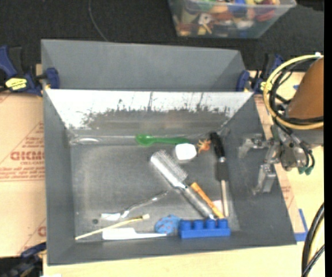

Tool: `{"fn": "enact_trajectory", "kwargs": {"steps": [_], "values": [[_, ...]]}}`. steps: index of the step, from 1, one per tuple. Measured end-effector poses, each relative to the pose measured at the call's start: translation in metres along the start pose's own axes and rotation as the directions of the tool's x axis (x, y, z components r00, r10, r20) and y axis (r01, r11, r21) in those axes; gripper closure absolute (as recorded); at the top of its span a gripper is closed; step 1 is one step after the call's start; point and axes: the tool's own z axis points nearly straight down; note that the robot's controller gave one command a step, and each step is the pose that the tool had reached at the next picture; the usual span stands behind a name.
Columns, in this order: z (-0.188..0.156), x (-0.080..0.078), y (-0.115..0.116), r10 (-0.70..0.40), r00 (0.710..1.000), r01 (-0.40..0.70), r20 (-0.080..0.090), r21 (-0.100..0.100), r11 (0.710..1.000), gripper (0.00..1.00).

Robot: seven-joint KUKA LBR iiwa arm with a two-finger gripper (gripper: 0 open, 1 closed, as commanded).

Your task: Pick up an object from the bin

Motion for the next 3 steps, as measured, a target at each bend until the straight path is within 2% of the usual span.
{"fn": "enact_trajectory", "kwargs": {"steps": [1, 2, 3], "values": [[0.117, 0.015, 0.03, 0.181, 0.983, -0.181, 0.004, -0.001, 0.983, 0.0], [0.067, 0.013, 0.038, 0.114, 0.993, -0.114, 0.007, 0.002, 0.993, 0.0], [0.124, 0.019, 0.073, 0.286, 0.958, -0.286, -0.001, -0.002, 0.958, 0.0]]}}
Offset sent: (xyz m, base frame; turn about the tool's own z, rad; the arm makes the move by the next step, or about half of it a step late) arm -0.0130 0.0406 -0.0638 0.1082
